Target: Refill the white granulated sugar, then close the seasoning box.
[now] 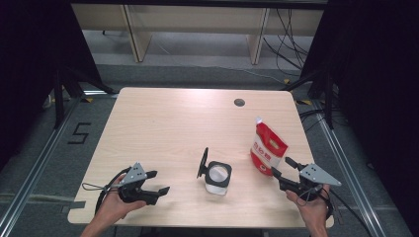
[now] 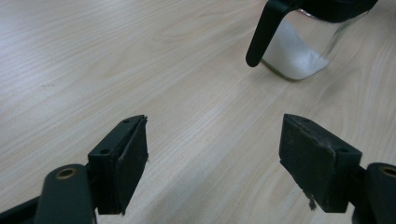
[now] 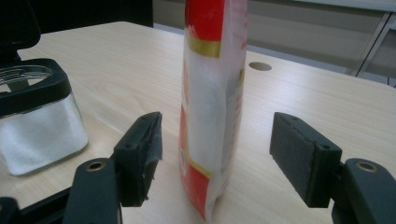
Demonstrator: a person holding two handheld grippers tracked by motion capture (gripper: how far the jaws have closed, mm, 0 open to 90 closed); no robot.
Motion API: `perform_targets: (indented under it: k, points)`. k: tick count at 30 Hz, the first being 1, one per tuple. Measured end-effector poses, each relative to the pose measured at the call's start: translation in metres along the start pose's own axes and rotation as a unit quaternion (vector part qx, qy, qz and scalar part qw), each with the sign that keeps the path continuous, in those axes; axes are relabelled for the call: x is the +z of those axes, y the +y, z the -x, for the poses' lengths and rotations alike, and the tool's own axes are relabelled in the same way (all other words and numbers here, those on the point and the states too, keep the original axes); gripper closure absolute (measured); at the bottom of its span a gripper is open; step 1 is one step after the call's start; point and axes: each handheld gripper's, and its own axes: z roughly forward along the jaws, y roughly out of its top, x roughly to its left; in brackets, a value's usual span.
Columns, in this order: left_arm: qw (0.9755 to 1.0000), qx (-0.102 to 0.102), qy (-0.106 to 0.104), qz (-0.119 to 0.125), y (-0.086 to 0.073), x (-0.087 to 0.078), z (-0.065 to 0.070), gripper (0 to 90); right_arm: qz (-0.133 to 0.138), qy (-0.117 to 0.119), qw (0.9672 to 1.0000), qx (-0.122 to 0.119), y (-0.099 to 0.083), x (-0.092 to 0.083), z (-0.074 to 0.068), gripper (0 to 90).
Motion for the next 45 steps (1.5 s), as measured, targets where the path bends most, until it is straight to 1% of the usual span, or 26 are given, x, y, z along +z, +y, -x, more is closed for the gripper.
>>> perform_targets:
  k: [1,2,4,5,6,7,8,9,10,12,14,15,20,21,23,26,31,32,33,34,36,37,39,42,44,45]
  points:
    - [1.0,-0.005,-0.003,0.002,0.0,0.0,0.0,23.7,-0.002,0.01,0.9999,0.012,0.0,-0.001,-0.001,33.6]
    - [1.0,-0.006,-0.002,0.007,0.001,0.0,0.001,23.7,-0.004,0.001,0.9997,0.023,0.0,-0.004,-0.003,33.4]
    - [1.0,-0.003,-0.002,0.005,0.001,0.0,0.001,23.6,-0.003,0.012,0.9999,0.002,-0.001,-0.007,-0.003,33.1]
    - [1.0,-0.005,-0.002,-0.001,0.002,0.0,0.0,23.7,-0.008,0.008,0.9998,0.016,-0.001,-0.009,-0.007,32.5]
    - [0.9999,-0.011,-0.003,-0.001,0.002,0.0,0.0,23.7,-0.012,0.012,0.9998,0.007,-0.002,-0.011,-0.009,32.0]
    - [0.9999,-0.012,-0.001,0.001,0.002,0.001,0.001,23.7,-0.018,0.019,0.9995,0.016,-0.002,-0.013,-0.012,31.9]
    - [1.0,-0.009,-0.002,-0.002,0.002,0.0,0.0,23.7,-0.019,0.015,0.9997,0.01,-0.003,-0.014,-0.014,31.2]
    - [0.9999,-0.009,-0.003,-0.004,0.002,0.0,0.0,23.6,-0.031,0.012,0.999,0.029,-0.003,-0.018,-0.019,30.3]
    - [0.9999,-0.01,-0.002,0.0,0.002,0.0,0.001,23.7,-0.026,0.015,0.9995,0.012,-0.003,-0.019,-0.018,30.2]
    - [1.0,-0.008,-0.003,0.001,0.003,-0.001,0.002,23.6,-0.032,0.016,0.9992,0.018,-0.005,-0.022,-0.022,29.4]
    - [0.9998,-0.018,-0.002,0.006,0.004,0.0,0.004,23.7,-0.04,0.017,0.9989,0.014,-0.006,-0.026,-0.025,28.4]
    - [0.9999,-0.016,-0.002,0.003,0.004,-0.001,0.004,23.6,-0.047,0.016,0.9985,0.023,-0.008,-0.028,-0.029,27.2]
    - [1.0,-0.007,0.002,0.004,0.007,-0.002,0.005,23.6,-0.064,0.021,0.9977,0.004,-0.012,-0.034,-0.035,26.6]
    - [0.9999,-0.01,-0.004,0.007,0.008,-0.003,0.005,23.6,-0.068,0.019,0.9974,0.014,-0.012,-0.034,-0.039,26.6]
    - [0.9997,-0.018,-0.01,0.016,0.012,-0.003,0.005,23.7,-0.07,0.02,0.9973,-0.004,-0.012,-0.033,-0.038,26.5]
    - [0.9994,-0.023,-0.009,0.023,0.017,-0.003,0.005,23.8,-0.074,0.023,0.997,-0.011,-0.014,-0.031,-0.037,26.5]
    - [0.9992,-0.028,-0.005,0.028,0.026,0.001,0.008,25.7,-0.081,0.028,0.9963,-0.003,-0.015,-0.032,-0.039,27.1]
    - [0.9992,-0.026,-0.007,0.031,0.028,0.002,0.007,25.7,-0.079,0.021,0.9966,-0.013,-0.015,-0.033,-0.038,27.3]
    - [0.9991,-0.028,-0.005,0.032,0.03,0.004,0.008,25.9,-0.086,0.019,0.9961,0.003,-0.015,-0.035,-0.041,27.4]
    - [0.9992,-0.025,-0.006,0.03,0.032,0.006,0.008,26.2,-0.081,0.021,0.9964,-0.008,-0.015,-0.035,-0.039,27.7]
    - [0.9989,-0.031,-0.01,0.032,0.035,0.01,0.009,26.8,-0.079,0.019,0.9967,-0.01,-0.014,-0.038,-0.039,27.8]
    - [0.9992,-0.03,-0.004,0.027,0.037,0.01,0.01,28.0,-0.071,0.018,0.9972,-0.015,-0.014,-0.038,-0.039,28.2]
    - [0.999,-0.027,-0.007,0.036,0.043,0.011,0.011,31.7,-0.075,0.021,0.9969,-0.011,-0.013,-0.038,-0.04,28.8]
    - [0.9988,-0.001,-0.009,0.047,0.055,0.009,0.013,46.2,-0.077,0.026,0.9966,-0.013,-0.013,-0.037,-0.041,29.9]
    - [0.9979,-0.007,-0.024,0.06,0.061,0.01,0.013,54.6,-0.086,0.032,0.9957,-0.007,-0.013,-0.036,-0.043,31.1]
    - [0.9977,-0.007,-0.025,0.062,0.064,0.01,0.014,61.1,-0.081,0.031,0.9961,-0.017,-0.013,-0.035,-0.042,31.2]
